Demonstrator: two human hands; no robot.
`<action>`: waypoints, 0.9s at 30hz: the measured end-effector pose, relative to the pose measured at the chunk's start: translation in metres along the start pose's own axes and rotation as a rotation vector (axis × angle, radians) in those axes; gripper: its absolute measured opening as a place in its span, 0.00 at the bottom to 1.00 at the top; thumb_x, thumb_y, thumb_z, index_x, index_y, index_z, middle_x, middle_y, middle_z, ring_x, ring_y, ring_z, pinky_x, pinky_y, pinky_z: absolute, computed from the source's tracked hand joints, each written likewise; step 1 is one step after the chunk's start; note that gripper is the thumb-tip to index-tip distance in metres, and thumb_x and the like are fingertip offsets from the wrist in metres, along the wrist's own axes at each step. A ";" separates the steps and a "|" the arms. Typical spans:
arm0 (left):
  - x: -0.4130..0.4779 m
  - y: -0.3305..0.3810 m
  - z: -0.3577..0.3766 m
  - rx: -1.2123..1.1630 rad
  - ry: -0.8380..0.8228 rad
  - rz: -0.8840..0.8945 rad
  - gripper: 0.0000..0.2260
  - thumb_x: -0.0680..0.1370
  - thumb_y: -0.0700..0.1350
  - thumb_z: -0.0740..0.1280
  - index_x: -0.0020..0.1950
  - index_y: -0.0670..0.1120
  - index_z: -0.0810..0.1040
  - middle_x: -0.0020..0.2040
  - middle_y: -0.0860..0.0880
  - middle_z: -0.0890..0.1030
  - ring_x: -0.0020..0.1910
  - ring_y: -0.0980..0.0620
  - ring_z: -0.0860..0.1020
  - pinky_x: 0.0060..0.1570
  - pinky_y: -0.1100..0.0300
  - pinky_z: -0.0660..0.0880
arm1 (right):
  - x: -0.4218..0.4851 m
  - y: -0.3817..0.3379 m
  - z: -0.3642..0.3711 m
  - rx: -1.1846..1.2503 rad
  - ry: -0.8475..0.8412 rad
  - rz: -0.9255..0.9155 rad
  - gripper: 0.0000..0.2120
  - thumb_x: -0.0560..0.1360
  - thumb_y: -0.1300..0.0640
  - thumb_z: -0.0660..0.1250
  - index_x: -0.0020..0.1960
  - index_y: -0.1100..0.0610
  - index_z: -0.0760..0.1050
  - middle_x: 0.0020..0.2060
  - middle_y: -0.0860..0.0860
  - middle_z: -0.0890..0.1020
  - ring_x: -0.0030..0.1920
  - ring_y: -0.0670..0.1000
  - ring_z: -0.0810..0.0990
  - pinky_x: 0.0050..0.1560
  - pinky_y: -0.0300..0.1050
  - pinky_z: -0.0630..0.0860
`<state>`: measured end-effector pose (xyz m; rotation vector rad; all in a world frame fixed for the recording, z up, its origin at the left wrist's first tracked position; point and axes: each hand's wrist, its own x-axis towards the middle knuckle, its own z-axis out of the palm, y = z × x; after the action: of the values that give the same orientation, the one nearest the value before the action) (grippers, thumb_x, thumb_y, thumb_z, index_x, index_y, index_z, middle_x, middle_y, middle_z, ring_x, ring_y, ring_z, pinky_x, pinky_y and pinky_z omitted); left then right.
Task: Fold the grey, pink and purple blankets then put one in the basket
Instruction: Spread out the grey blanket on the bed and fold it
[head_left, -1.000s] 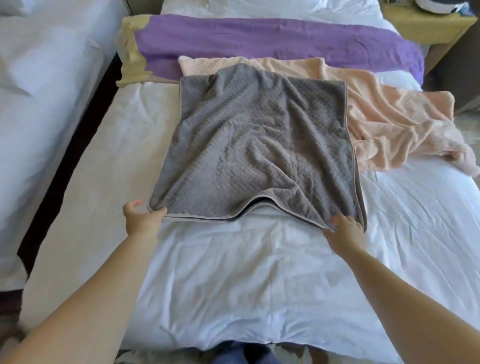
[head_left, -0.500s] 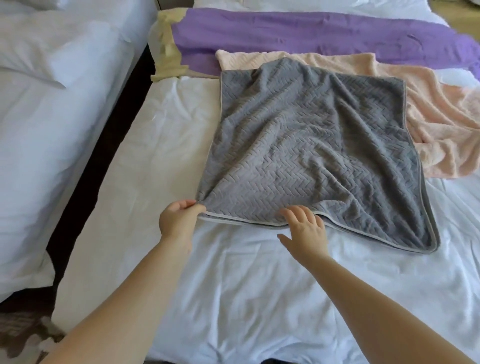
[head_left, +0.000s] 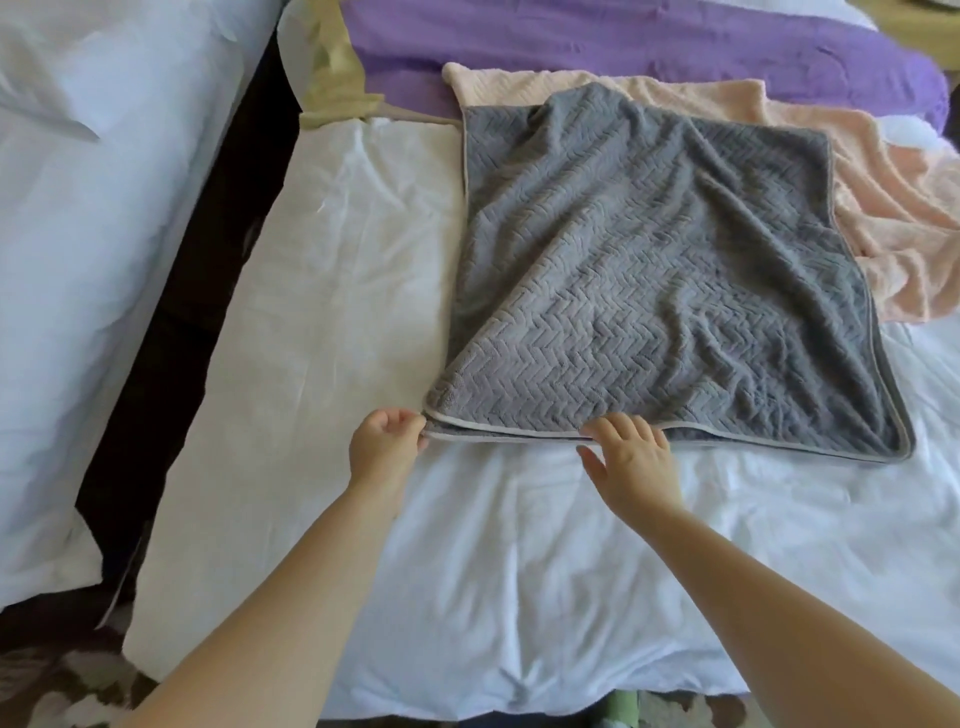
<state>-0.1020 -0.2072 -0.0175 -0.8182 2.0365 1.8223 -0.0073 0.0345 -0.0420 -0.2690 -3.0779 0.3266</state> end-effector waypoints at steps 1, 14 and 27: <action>0.006 -0.003 0.003 -0.056 -0.037 -0.040 0.03 0.76 0.38 0.67 0.43 0.42 0.75 0.42 0.44 0.78 0.40 0.50 0.77 0.37 0.65 0.78 | 0.004 -0.004 0.004 -0.002 -0.036 0.012 0.15 0.71 0.53 0.73 0.55 0.56 0.77 0.49 0.53 0.79 0.52 0.59 0.77 0.54 0.54 0.72; 0.046 -0.012 0.029 -0.189 -0.188 -0.424 0.07 0.76 0.46 0.69 0.40 0.47 0.75 0.35 0.49 0.76 0.31 0.55 0.73 0.20 0.70 0.70 | 0.031 -0.020 0.047 0.079 -0.112 0.078 0.08 0.76 0.61 0.64 0.55 0.57 0.77 0.49 0.54 0.77 0.53 0.59 0.74 0.51 0.52 0.70; 0.012 -0.066 -0.068 0.713 0.227 0.226 0.07 0.76 0.40 0.68 0.51 0.39 0.76 0.51 0.37 0.77 0.47 0.36 0.76 0.45 0.49 0.71 | -0.044 -0.059 0.024 0.250 -0.454 -0.200 0.13 0.78 0.51 0.62 0.62 0.50 0.75 0.58 0.47 0.75 0.61 0.51 0.72 0.56 0.47 0.73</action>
<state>-0.0630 -0.2792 -0.0669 -0.6096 2.7454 0.9651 0.0253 -0.0351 -0.0538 0.1447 -3.4022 0.8608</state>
